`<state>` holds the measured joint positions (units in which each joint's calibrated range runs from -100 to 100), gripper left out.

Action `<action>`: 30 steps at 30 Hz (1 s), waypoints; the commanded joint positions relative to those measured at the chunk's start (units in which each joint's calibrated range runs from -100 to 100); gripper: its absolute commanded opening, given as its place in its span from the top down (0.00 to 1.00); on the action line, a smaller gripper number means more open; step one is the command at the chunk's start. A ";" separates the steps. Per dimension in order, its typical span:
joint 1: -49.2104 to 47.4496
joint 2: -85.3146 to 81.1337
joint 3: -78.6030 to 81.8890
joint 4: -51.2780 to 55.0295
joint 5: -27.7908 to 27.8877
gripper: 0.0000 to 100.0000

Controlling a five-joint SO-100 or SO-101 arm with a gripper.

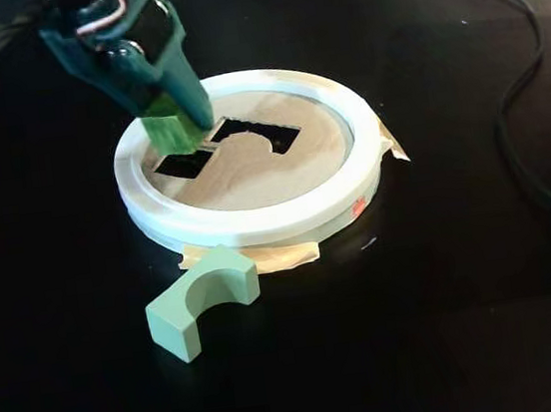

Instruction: Pick up the square block and drop it in corresponding square shaped hole

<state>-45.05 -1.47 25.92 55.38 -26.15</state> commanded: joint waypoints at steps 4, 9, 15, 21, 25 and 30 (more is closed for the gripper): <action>-4.38 6.62 0.41 -6.66 -2.25 0.68; -4.63 7.43 0.41 -6.66 -2.30 0.68; -3.26 7.61 0.68 -5.36 -2.25 0.68; -3.01 7.52 0.77 -5.26 -1.76 0.61; -3.63 6.62 0.86 -4.86 -1.86 0.22; -4.26 5.82 0.31 1.27 -2.15 0.14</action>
<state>-48.65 6.55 26.99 51.70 -27.96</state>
